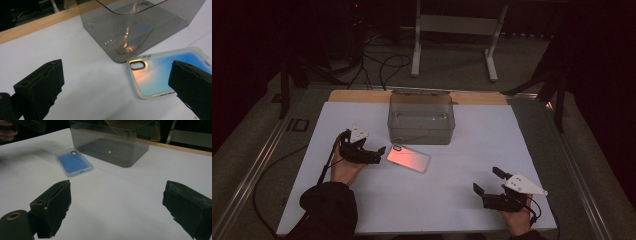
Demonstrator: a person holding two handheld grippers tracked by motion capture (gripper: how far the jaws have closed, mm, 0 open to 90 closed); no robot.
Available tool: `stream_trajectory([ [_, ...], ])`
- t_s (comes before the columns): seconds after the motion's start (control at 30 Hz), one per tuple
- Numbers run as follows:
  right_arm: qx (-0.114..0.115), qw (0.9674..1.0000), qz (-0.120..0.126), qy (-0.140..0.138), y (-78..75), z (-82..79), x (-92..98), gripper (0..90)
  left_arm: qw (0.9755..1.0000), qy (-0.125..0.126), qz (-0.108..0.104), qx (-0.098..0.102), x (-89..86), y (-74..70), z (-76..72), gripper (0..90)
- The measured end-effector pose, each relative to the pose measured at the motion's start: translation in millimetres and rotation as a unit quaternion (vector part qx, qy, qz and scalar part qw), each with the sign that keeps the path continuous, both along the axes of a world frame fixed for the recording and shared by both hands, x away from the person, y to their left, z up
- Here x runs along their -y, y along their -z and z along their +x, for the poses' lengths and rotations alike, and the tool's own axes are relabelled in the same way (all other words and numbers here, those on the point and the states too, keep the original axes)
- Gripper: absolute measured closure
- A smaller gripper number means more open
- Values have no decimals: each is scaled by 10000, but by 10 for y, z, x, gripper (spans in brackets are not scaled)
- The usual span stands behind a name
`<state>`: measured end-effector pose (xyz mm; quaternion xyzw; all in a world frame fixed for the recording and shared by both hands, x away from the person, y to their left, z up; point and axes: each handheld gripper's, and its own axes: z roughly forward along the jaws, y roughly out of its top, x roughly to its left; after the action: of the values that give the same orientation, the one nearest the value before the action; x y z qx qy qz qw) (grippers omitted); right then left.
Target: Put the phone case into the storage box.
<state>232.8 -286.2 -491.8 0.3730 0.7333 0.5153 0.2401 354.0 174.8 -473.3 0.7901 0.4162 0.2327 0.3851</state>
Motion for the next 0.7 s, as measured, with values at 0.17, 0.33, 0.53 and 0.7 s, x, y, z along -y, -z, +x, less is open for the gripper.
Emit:
stream_trajectory([
  [0.17,-3,10000,-3,2,0,0,1,81,10000,-13,-12,-91,16,23,24,17],
  [0.33,-1,10000,5,0,2,1,-2,81,9999,-13,31,-137,42,49,54,22],
  [0.53,-1,10000,3,7,3,2,-3,81,9997,-14,46,-224,65,66,82,22],
  [0.7,-1,10000,-1,-4,2,2,-1,81,9996,-25,91,-252,102,88,116,28],
])
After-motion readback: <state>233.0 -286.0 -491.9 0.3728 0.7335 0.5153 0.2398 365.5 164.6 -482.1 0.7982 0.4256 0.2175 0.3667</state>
